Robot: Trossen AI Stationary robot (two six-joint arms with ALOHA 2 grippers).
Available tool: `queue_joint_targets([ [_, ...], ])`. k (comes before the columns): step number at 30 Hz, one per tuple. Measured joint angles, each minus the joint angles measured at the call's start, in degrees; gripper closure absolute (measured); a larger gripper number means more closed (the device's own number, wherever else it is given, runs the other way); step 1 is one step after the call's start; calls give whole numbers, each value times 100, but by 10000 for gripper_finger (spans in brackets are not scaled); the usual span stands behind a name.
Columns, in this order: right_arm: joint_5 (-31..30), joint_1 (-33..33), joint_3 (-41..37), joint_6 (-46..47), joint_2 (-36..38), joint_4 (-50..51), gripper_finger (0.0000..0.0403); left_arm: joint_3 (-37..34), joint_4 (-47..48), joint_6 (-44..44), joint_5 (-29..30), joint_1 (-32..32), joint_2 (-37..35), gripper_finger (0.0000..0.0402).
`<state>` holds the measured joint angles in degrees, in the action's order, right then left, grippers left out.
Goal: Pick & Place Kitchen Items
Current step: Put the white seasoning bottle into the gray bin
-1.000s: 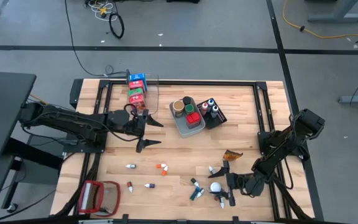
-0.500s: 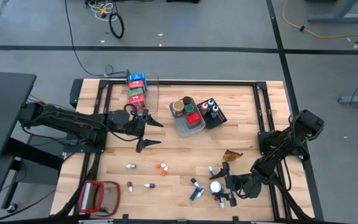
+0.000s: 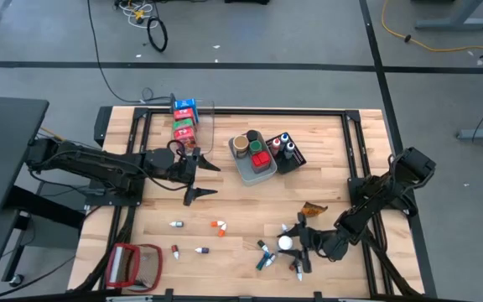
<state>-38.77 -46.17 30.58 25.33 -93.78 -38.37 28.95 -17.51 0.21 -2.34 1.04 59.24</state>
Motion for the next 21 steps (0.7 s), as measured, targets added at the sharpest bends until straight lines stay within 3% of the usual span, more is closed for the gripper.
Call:
queue_joint_targets([
  [6, -555, 383, -2, -637, 3, -581, 191, 0, 1, -1, -1, 0, -2, 46],
  [13, -698, 1584, 128, -1895, 3, -1757, 190, 0, 0, 0, 1, 2, -1, 46],
  [17, -664, 2317, 506, -2553, 3, -1775, 189, 1, -20, 0, -1, 2, 1, 46],
  [21, -243, 2947, 875, -2503, 3, -1301, 189, 2, -142, 81, -1, 1, 0, 46],
])
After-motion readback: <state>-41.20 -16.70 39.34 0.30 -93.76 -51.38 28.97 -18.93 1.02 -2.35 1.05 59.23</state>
